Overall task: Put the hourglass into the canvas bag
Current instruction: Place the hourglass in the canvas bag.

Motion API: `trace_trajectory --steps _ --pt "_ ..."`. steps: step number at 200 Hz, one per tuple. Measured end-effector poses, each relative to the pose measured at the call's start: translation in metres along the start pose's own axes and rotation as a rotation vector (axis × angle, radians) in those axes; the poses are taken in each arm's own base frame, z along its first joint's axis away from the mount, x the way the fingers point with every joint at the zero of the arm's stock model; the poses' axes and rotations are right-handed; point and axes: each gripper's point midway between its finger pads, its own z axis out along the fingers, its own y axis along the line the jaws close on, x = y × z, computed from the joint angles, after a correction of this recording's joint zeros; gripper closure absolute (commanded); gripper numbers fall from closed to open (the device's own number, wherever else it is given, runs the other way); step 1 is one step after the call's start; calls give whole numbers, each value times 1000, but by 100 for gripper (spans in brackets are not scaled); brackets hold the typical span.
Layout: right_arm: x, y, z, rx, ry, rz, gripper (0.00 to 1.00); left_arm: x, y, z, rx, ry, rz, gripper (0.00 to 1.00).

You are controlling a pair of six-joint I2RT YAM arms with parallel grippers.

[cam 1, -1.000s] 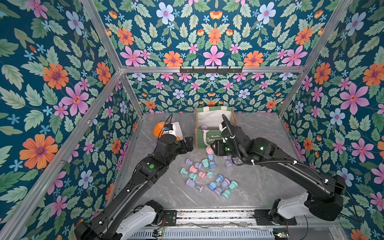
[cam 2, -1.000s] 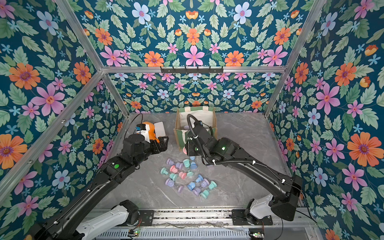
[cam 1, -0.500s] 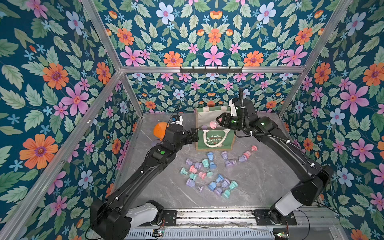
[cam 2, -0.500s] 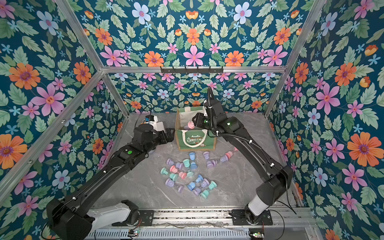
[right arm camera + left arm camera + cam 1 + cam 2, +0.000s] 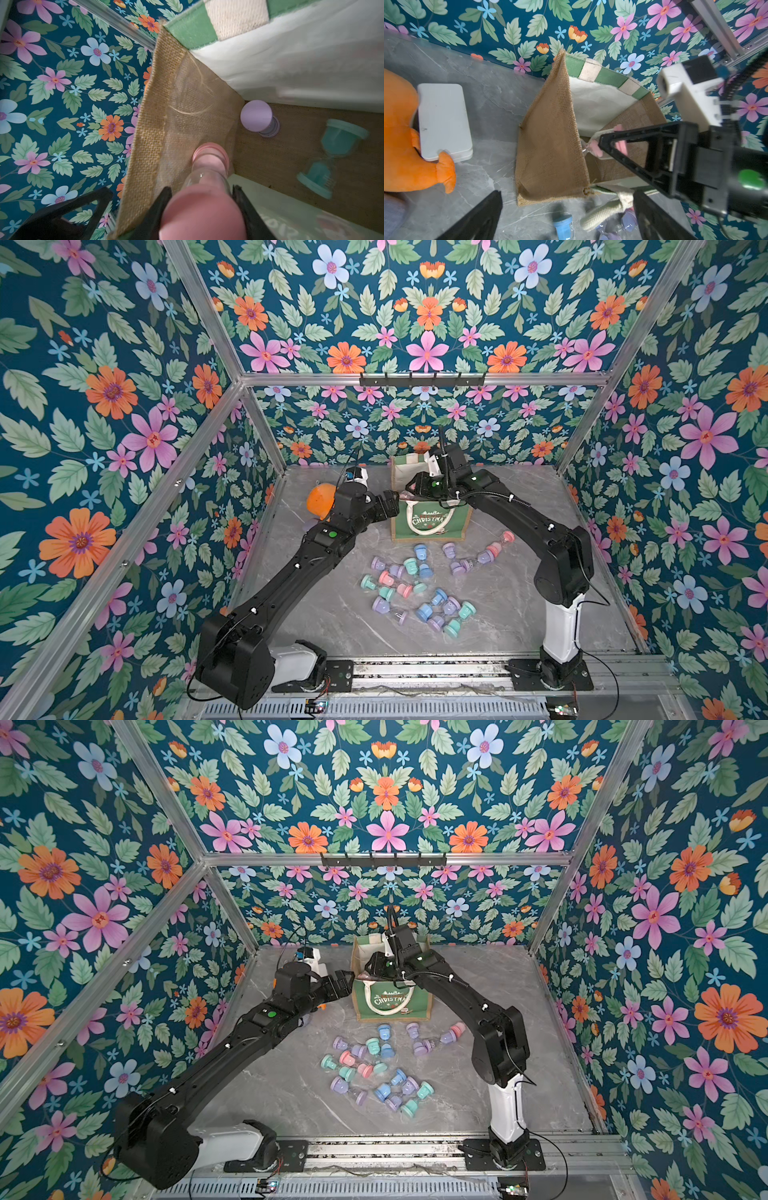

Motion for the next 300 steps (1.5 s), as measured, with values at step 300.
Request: trace_trajectory --steps 300 --pt "10 -90 41 265 70 42 27 5 -10 11 63 32 -32 0"
